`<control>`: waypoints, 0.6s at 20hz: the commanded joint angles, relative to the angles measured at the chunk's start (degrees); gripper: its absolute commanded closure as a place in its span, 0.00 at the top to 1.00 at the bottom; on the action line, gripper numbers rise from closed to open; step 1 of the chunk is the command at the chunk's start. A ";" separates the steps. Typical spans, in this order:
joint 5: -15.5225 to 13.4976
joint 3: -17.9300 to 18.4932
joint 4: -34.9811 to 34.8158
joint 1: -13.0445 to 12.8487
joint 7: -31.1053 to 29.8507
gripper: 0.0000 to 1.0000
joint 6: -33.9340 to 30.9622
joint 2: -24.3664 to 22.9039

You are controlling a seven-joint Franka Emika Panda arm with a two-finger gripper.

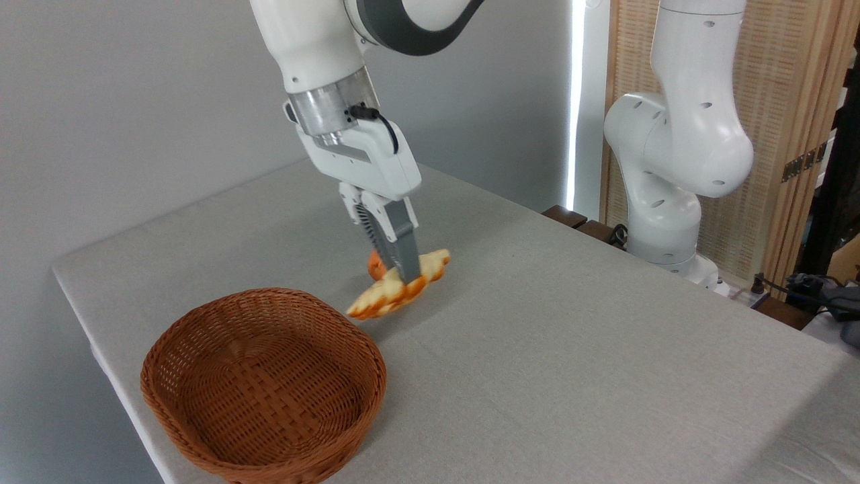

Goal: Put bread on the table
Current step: 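Lower the bread roll onto the table beside the golden roll and release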

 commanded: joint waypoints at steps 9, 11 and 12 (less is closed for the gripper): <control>-1.84 -0.07 -1.98 -0.12 6.07 1.00 -4.12 -1.29; -1.84 -0.24 -2.33 -0.12 6.16 1.00 -4.21 -1.20; -1.84 -0.24 -2.59 -0.21 6.25 1.00 -4.21 -1.20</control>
